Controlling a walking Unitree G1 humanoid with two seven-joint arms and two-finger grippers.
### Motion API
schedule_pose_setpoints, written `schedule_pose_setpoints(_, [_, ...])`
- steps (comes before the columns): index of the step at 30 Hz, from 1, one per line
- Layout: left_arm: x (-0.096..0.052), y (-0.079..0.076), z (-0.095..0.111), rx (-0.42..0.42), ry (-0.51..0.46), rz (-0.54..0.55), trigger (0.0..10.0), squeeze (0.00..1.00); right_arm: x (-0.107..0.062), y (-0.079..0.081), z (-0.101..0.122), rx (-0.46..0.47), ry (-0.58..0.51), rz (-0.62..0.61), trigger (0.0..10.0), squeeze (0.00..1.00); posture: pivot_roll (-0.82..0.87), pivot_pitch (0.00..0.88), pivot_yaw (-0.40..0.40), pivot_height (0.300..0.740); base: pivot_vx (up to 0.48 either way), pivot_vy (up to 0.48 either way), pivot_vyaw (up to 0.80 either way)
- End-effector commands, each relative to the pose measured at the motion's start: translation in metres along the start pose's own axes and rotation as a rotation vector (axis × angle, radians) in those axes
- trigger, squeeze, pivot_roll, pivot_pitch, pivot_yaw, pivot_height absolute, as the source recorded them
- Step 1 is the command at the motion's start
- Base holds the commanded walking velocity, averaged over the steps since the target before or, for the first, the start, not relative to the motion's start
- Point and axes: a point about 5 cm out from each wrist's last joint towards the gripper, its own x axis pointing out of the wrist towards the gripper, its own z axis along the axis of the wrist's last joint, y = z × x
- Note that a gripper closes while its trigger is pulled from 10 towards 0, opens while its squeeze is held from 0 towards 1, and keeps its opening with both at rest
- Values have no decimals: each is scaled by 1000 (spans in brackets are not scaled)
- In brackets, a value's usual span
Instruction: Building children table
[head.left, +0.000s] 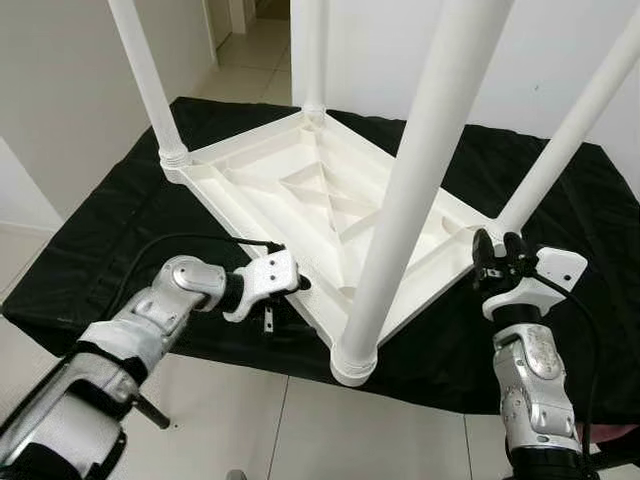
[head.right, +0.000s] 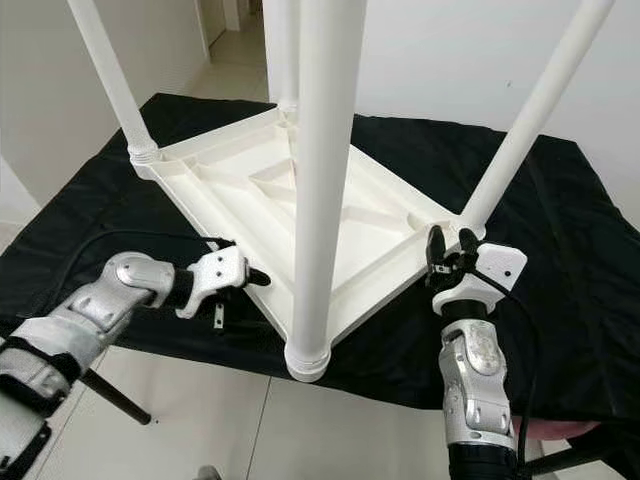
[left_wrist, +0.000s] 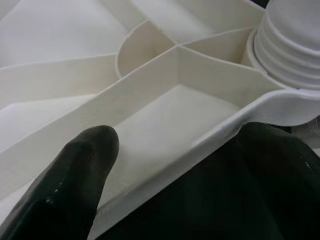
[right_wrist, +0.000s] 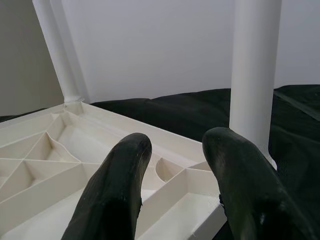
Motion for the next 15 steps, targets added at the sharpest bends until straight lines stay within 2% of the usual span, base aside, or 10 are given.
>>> schedule_pose_setpoints(1, [2, -1, -2, 10, 29, -63, 10000, 0, -1, -1, -2, -10, 17, -3, 10000, 0, -117, 0, 18, 740, 0, 0, 0])
schedule_pose_setpoints(9, [10, 8, 1, 6, 32, -11, 10000, 0, -3, -1, -3, -16, 25, -10, 10000, 0, -126, 0, 25, 740, 0, 0, 0])
schedule_pose_setpoints(15, [16, 7, -1, 2, 51, -56, 10000, 0, -5, -1, -4, -26, 30, -12, 10000, 0, -137, 0, 43, 740, 0, 0, 0])
